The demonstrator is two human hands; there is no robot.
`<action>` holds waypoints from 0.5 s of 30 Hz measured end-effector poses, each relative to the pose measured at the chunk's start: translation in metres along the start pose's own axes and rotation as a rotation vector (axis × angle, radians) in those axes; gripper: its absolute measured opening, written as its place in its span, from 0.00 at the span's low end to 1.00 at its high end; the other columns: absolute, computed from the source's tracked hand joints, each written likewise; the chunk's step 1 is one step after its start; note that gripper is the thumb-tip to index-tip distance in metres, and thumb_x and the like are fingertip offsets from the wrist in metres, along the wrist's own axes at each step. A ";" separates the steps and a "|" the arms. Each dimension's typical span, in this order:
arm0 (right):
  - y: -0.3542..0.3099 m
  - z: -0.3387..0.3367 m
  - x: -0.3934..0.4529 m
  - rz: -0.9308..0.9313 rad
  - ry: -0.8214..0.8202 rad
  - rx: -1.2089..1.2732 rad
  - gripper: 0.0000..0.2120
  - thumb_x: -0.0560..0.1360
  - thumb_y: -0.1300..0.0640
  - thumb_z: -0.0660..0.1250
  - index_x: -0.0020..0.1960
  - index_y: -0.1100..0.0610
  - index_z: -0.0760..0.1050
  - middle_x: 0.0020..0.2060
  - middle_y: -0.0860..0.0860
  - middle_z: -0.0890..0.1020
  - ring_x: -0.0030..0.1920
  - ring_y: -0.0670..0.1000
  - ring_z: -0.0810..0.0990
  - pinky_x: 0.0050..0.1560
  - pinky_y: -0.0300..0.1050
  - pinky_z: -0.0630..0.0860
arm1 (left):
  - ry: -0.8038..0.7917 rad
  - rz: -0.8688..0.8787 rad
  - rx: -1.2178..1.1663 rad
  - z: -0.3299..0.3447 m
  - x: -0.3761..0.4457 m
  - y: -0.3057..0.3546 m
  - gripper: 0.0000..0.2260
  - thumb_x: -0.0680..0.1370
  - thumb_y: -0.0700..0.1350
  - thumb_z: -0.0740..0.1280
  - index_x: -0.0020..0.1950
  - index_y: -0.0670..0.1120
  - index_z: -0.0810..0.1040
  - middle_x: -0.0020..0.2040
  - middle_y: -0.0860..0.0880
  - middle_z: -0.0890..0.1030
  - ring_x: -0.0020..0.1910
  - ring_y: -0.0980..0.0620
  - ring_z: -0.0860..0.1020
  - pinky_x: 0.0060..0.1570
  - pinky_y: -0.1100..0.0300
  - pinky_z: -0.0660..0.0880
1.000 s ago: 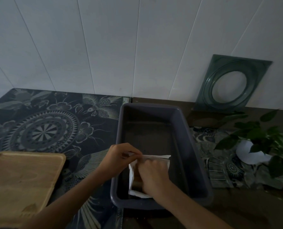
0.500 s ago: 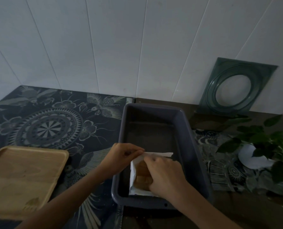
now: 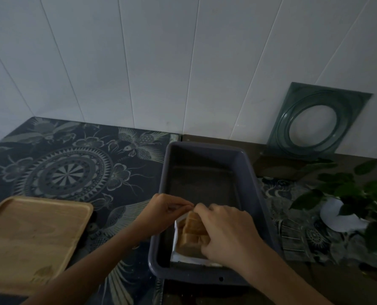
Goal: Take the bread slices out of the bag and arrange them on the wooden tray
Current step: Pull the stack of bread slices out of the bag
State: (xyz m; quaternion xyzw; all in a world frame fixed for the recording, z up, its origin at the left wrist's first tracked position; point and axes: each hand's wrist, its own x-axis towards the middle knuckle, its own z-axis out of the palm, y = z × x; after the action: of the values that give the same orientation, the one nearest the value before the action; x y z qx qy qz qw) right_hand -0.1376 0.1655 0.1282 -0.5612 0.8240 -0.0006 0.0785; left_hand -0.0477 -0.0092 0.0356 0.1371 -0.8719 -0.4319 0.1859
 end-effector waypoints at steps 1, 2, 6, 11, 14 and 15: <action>0.002 -0.005 -0.001 -0.001 -0.005 0.017 0.24 0.69 0.44 0.73 0.61 0.42 0.66 0.53 0.46 0.79 0.53 0.52 0.79 0.44 0.48 0.69 | -0.005 -0.001 -0.003 0.000 0.000 0.000 0.08 0.79 0.46 0.71 0.55 0.48 0.87 0.48 0.56 0.88 0.46 0.64 0.85 0.51 0.65 0.82; 0.005 -0.011 -0.002 -0.001 -0.009 0.035 0.24 0.68 0.42 0.73 0.61 0.41 0.66 0.52 0.45 0.79 0.51 0.51 0.79 0.43 0.48 0.69 | -0.012 -0.001 0.000 -0.001 0.000 0.000 0.08 0.79 0.46 0.71 0.55 0.49 0.87 0.47 0.57 0.88 0.46 0.64 0.85 0.51 0.65 0.82; 0.018 -0.031 -0.004 0.012 -0.029 0.105 0.29 0.64 0.34 0.70 0.62 0.38 0.66 0.51 0.41 0.80 0.49 0.48 0.80 0.43 0.46 0.73 | -0.006 -0.031 -0.003 -0.002 -0.001 0.004 0.08 0.80 0.49 0.69 0.55 0.51 0.87 0.46 0.58 0.88 0.46 0.64 0.85 0.50 0.63 0.82; 0.029 -0.049 -0.010 0.011 -0.040 0.149 0.31 0.62 0.35 0.71 0.63 0.36 0.66 0.53 0.40 0.81 0.53 0.47 0.81 0.52 0.51 0.81 | -0.012 -0.062 0.022 -0.004 -0.001 0.014 0.13 0.83 0.52 0.62 0.46 0.55 0.86 0.36 0.59 0.84 0.38 0.60 0.83 0.40 0.63 0.79; 0.036 -0.060 -0.014 -0.006 -0.019 0.193 0.30 0.62 0.35 0.73 0.62 0.36 0.68 0.50 0.38 0.81 0.50 0.42 0.81 0.50 0.46 0.81 | -0.041 -0.089 -0.078 -0.007 -0.005 0.023 0.18 0.84 0.56 0.57 0.48 0.56 0.85 0.38 0.59 0.84 0.40 0.61 0.83 0.43 0.62 0.77; 0.039 -0.063 -0.016 -0.013 -0.010 0.217 0.29 0.62 0.36 0.73 0.61 0.35 0.69 0.48 0.37 0.81 0.48 0.40 0.81 0.49 0.43 0.80 | -0.047 -0.095 -0.128 -0.008 -0.006 0.026 0.19 0.83 0.58 0.56 0.52 0.53 0.85 0.43 0.56 0.86 0.46 0.58 0.84 0.49 0.58 0.79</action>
State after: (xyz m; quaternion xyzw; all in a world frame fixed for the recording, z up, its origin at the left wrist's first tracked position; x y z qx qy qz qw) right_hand -0.1763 0.1890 0.1887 -0.5545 0.8151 -0.0875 0.1428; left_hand -0.0407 0.0023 0.0597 0.1559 -0.8391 -0.4982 0.1531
